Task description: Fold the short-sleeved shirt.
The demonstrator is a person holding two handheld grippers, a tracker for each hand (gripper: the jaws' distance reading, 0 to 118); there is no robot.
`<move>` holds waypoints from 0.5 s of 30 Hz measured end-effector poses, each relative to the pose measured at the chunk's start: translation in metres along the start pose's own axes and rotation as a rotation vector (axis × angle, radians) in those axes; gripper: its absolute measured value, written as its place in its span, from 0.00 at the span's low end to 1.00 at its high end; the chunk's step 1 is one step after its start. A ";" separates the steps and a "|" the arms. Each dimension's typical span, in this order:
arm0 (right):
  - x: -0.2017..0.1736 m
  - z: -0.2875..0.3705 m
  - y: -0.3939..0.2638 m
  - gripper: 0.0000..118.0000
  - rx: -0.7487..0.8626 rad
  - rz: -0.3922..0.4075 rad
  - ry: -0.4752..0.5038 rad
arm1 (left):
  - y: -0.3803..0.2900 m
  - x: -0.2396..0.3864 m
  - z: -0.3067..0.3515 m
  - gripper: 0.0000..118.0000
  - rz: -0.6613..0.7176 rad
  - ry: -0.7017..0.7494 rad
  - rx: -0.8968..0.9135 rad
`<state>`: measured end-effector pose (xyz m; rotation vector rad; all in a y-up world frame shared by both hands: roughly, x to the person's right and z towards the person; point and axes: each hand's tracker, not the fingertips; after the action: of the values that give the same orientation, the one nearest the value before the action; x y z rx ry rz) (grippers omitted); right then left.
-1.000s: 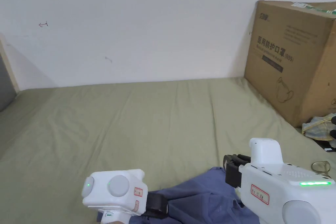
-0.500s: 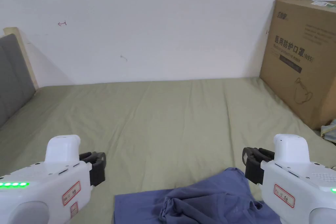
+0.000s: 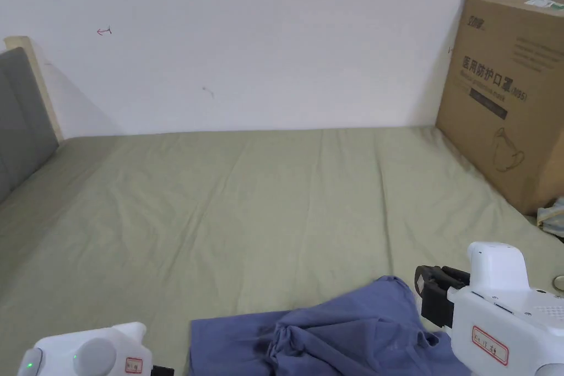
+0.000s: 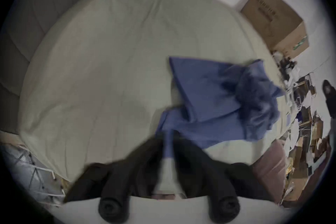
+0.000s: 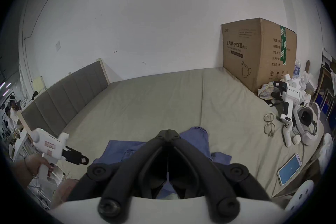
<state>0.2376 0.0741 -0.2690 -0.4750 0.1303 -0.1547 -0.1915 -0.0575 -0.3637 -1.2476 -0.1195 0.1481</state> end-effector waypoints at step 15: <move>0.082 -0.052 -0.027 0.01 -0.234 -0.100 -0.121 | -0.020 0.025 -0.018 0.04 0.008 -0.240 0.111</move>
<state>0.3058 0.0123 -0.3096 -0.7227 0.0052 -0.2094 -0.1627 -0.0759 -0.3499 -1.1164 -0.3101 0.3073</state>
